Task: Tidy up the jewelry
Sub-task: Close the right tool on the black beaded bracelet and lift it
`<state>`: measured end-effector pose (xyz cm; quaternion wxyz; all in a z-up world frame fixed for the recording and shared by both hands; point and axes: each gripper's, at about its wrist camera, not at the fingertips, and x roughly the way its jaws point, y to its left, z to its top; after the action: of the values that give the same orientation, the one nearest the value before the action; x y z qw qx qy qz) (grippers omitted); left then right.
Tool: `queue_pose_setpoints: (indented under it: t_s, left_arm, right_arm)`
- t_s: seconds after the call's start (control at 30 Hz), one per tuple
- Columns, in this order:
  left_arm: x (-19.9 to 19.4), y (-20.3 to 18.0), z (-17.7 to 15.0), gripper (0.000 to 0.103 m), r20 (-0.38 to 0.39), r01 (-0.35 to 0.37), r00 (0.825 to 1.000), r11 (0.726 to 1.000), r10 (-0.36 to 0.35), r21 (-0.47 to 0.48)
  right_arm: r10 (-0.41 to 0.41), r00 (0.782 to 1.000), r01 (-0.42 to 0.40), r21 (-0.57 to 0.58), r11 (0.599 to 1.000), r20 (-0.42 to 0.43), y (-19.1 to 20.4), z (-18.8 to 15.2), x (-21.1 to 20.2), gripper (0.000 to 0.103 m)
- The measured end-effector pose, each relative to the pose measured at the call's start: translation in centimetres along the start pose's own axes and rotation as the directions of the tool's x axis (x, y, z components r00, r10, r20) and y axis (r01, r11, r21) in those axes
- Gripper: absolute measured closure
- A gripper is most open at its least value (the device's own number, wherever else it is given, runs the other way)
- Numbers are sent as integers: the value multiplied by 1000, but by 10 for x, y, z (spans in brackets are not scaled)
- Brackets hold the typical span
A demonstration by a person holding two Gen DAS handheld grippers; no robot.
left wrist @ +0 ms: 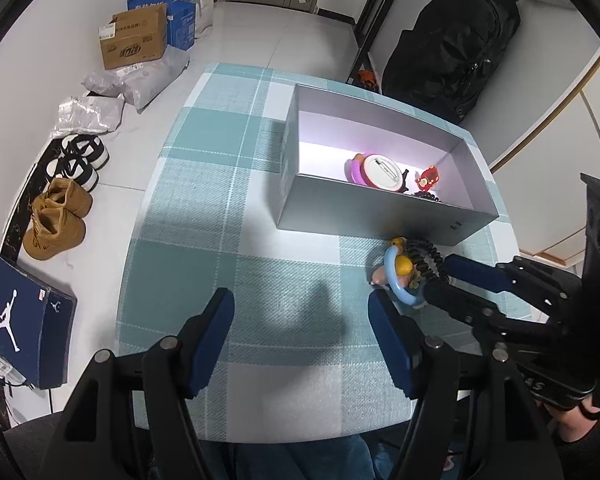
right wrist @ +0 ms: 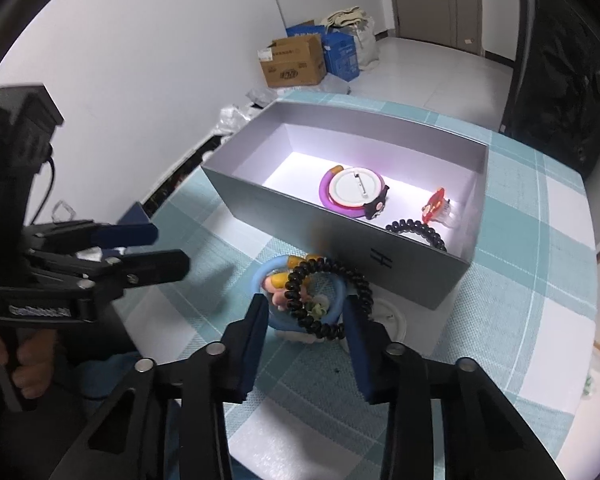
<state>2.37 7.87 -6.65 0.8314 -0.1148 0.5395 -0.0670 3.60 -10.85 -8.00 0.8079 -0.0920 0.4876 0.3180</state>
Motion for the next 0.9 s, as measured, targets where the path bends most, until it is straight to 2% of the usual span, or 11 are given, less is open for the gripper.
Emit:
queue_pose_setpoints:
  t_s: [0.17, 0.23, 0.3, 0.63, 0.9]
  left_arm:
    - [-1, 1, 1, 38, -1, 4, 1000, 1000, -4, -7]
    - [-1, 1, 2, 38, -2, 13, 1000, 1000, -13, -12]
    - [-2, 1, 3, 38, 3, 26, 1000, 1000, -26, -11]
    - [-5, -3, 3, 38, 26, 47, 999, 999, -47, 8]
    - [1, -11, 2, 38, 19, 21, 1000, 999, -22, 37]
  right_arm:
    - [-46, 999, 44, -64, 997, -26, 13, 3, 11, 77]
    - [-50, 998, 48, -68, 997, -31, 15, 3, 12, 87]
    - [-79, 996, 75, -95, 993, -36, 18, 3, 14, 92]
    - [-42, 999, 40, -55, 998, -20, 10, 0, 4, 94]
    - [-11, 1000, 11, -14, 1000, 23, 0, -3, -11, 94]
